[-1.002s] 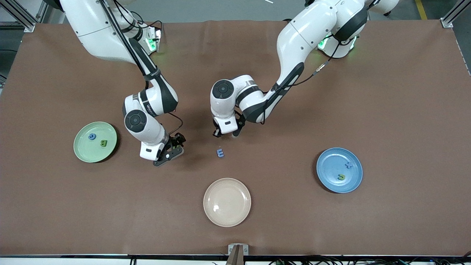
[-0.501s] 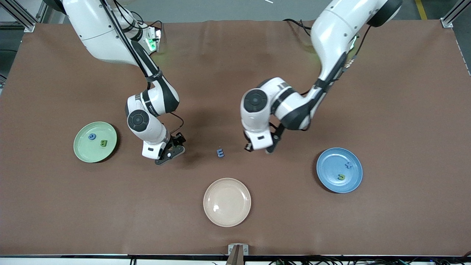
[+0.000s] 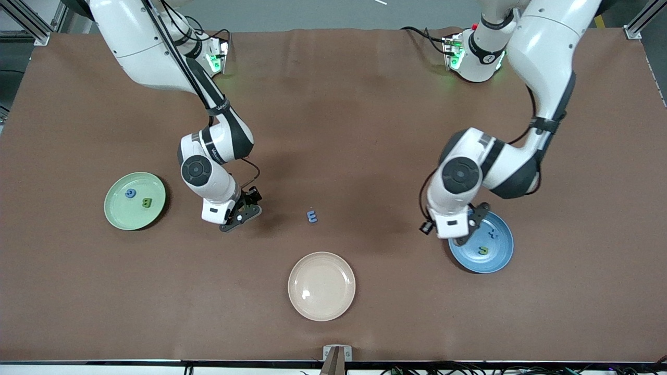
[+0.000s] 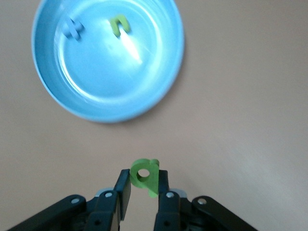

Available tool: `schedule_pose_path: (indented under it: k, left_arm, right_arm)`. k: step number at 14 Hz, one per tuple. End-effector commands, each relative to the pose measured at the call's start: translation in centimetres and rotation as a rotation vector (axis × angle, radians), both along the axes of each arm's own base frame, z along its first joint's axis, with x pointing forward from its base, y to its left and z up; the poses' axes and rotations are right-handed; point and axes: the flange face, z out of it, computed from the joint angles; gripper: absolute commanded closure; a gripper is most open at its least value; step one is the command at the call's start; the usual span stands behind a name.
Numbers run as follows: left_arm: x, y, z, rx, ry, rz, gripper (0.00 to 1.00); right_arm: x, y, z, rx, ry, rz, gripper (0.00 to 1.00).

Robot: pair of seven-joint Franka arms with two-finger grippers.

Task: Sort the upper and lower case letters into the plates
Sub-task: 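Drop the q on the blue plate while the right gripper carries N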

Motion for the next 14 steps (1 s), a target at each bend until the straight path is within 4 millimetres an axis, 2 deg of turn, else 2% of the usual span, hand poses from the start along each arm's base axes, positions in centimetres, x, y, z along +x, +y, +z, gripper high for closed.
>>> schedule_pose_path:
  k: [1,2,4,6,7,8,9,12,13,14]
  left_arm:
    - [0.4,4.7,-1.4,0.001,0.032,-0.036,1.0]
    - [0.7,6.9,-2.3,0.003,0.052,-0.034,0.99]
    - [1.3,9.9,-3.3,-0.003,0.075,-0.037,0.96]
    - [1.4,10.6,-4.4,-0.011,0.087,-0.028,0.92]
    - [1.5,11.8,-5.0,-0.014,0.097,-0.008,0.79]
    - [1.6,12.1,-5.2,-0.017,0.099,-0.002,0.53]
    - [1.6,12.2,-5.3,-0.018,0.101,0.0,0.01]
    - [1.5,11.2,-4.7,-0.067,0.107,0.047,0.0]
    - [1.5,10.5,-4.3,-0.084,0.105,0.051,0.0]
    - [1.4,8.6,-3.4,-0.114,0.101,0.042,0.0]
  right_arm:
    - [-0.4,0.1,-0.1,-0.001,0.002,0.008,0.37]
    - [-0.6,0.0,-0.3,-0.004,0.006,0.011,0.41]
    - [-0.6,-0.1,-0.3,-0.005,0.008,0.01,0.42]
    - [-0.8,-0.3,-0.5,-0.007,0.012,0.008,0.48]
    - [-0.9,-0.2,-0.4,-0.007,0.01,0.01,0.5]
    - [-0.8,-0.3,-0.4,-0.007,0.01,0.008,0.52]
    - [-0.8,-0.3,-0.4,-0.007,0.01,0.007,0.55]
    - [-1.0,-0.4,-0.6,-0.008,0.013,0.007,0.65]
    - [-1.1,-0.4,-0.5,-0.008,0.012,0.005,0.7]
    - [-1.0,-0.6,-0.4,-0.008,0.01,0.002,0.76]
